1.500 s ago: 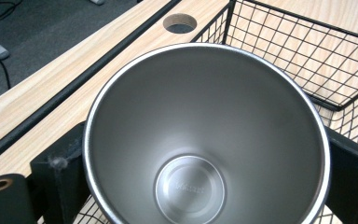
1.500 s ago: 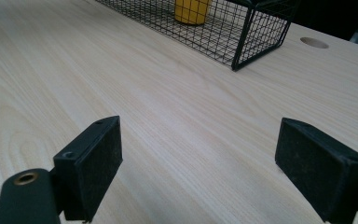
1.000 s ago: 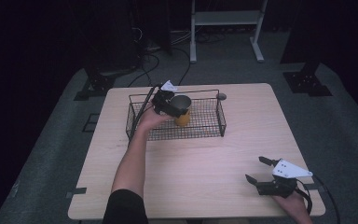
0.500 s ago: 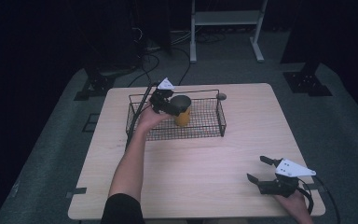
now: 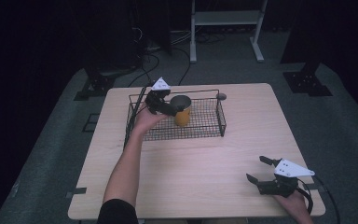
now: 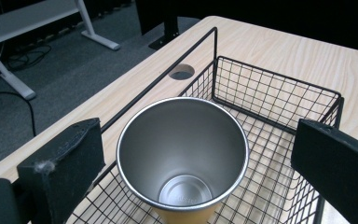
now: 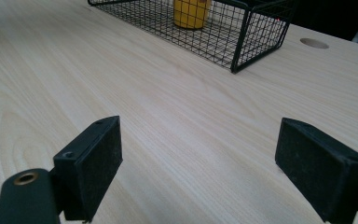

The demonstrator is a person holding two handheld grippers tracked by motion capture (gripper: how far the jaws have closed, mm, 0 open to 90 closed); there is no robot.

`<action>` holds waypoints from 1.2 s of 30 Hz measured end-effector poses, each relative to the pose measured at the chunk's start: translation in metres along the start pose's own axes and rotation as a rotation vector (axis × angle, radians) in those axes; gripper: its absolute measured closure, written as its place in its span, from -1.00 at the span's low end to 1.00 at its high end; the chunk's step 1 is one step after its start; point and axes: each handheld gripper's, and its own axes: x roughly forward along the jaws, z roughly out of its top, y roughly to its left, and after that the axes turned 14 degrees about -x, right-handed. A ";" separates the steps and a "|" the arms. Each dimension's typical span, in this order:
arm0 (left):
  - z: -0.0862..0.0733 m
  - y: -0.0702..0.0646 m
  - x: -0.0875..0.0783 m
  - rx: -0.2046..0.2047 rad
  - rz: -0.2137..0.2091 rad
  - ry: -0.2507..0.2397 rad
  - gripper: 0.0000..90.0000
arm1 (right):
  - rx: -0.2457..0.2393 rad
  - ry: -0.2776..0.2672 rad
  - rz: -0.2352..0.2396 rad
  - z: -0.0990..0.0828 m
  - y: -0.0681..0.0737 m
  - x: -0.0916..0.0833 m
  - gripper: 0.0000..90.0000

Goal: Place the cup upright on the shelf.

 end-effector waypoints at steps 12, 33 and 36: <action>-0.004 -0.010 -0.022 -0.003 -0.017 -0.044 -0.96 | -0.010 0.001 -0.002 0.000 0.001 0.000 -0.69; -0.034 -0.019 -0.051 -0.029 -0.030 -0.077 -0.98 | -0.012 0.002 -0.003 0.000 0.001 0.000 -0.69; -0.039 -0.021 -0.054 -0.030 -0.033 -0.083 -0.97 | -0.011 0.003 -0.003 0.000 0.001 0.000 -0.69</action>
